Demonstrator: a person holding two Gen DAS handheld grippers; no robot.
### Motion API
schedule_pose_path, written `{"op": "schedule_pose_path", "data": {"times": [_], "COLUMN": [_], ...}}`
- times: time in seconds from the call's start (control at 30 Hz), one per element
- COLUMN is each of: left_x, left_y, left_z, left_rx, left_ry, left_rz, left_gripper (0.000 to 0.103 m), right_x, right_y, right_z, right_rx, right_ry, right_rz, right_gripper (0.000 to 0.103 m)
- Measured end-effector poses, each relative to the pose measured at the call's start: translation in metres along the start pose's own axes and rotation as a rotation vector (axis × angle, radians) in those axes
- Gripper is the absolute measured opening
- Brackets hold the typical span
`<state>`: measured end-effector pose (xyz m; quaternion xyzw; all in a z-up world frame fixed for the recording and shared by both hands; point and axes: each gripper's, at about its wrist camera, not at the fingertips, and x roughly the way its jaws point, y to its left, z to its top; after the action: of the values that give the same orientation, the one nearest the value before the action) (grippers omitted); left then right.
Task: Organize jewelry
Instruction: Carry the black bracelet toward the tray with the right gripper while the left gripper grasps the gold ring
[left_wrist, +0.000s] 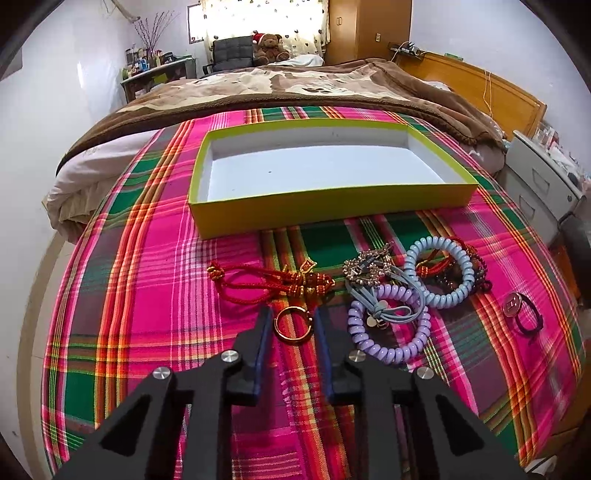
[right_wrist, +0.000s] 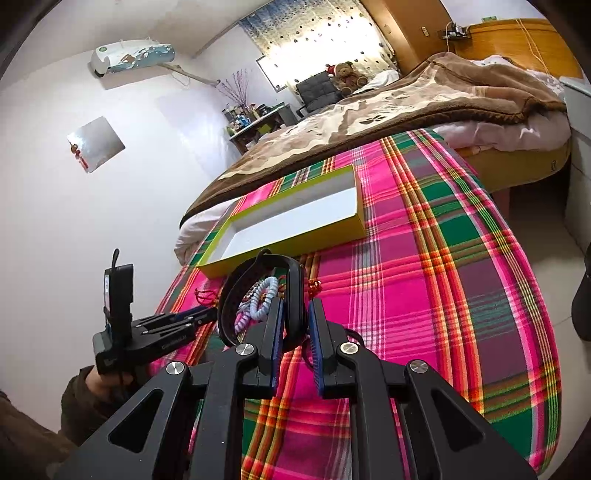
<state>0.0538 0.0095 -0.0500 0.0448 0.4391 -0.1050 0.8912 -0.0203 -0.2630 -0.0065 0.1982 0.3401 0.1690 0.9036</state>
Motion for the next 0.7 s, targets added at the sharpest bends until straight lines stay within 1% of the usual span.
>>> {"op": "schedule_pose_path", "data": {"times": [0.2, 0.33, 0.47, 0.7], "left_x": [-0.004, -0.014, -0.023, -0.027], "left_y": [0.005, 0.008, 0.011, 0.017], "left_z": [0.001, 0.006, 0.017, 0.038], "left_rx": [-0.007, -0.010, -0.009, -0.018], "left_ry": [-0.002, -0.022, -0.051, -0.078], "left_rz": [0.000, 0.001, 0.000, -0.007], "left_gripper": [0.024, 0.024, 0.024, 0.024], "right_x": [0.006, 0.014, 0.023, 0.038], "right_y": [0.005, 0.009, 0.012, 0.024], "right_z": [0.007, 0.014, 0.025, 0.052], "right_rx": [-0.025, -0.043, -0.055, -0.084], "right_ry": [-0.002, -0.005, -0.009, -0.012], "right_rz": [-0.025, -0.056, -0.072, -0.085], "right_gripper": [0.014, 0.014, 0.014, 0.014]}}
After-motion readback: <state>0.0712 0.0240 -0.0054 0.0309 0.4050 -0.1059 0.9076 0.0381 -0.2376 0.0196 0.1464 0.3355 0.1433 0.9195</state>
